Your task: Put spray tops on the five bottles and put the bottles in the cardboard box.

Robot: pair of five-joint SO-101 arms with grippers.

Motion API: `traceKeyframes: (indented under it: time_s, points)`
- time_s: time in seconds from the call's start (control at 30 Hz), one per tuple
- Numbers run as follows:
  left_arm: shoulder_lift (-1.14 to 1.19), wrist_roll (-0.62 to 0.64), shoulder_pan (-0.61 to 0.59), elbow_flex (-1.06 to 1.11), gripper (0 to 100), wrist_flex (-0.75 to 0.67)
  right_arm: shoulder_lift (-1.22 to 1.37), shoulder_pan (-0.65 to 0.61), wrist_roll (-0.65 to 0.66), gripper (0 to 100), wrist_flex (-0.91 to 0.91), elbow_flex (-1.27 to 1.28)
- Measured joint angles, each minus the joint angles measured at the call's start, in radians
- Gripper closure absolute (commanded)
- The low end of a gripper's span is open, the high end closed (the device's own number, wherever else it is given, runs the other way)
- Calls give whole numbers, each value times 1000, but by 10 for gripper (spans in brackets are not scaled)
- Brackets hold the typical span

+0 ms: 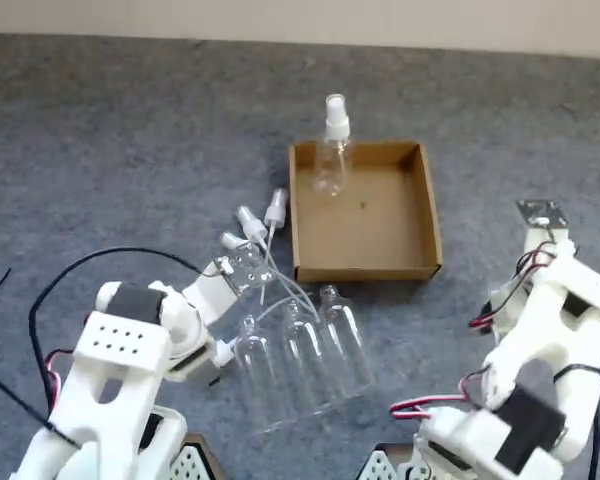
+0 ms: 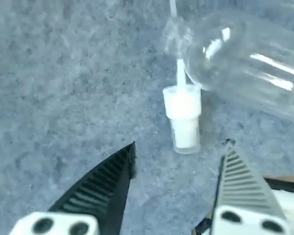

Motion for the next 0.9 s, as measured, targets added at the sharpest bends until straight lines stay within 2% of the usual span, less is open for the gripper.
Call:
traceKeyframes:
  time_s: [0.13, 0.4, 0.5, 0.7, 0.83, 0.9]
  points:
    - [95, 0, 6, 0, 749, -98, 86, 5, 0, 996, 0, -77]
    - [345, 0, 6, -3, 843, -258, 180, 5, 0, 995, 0, -196]
    - [396, -51, -61, -55, 847, -262, 180, 9, 0, 995, 0, -199]
    - [454, -157, -292, -293, 841, -198, 180, 9, 0, 995, 0, -199]
    - [509, -163, -330, -413, 800, -176, 180, 9, 0, 995, 0, -199]
    - [526, -121, -331, -448, 800, -161, 180, 9, 0, 995, 0, -199]
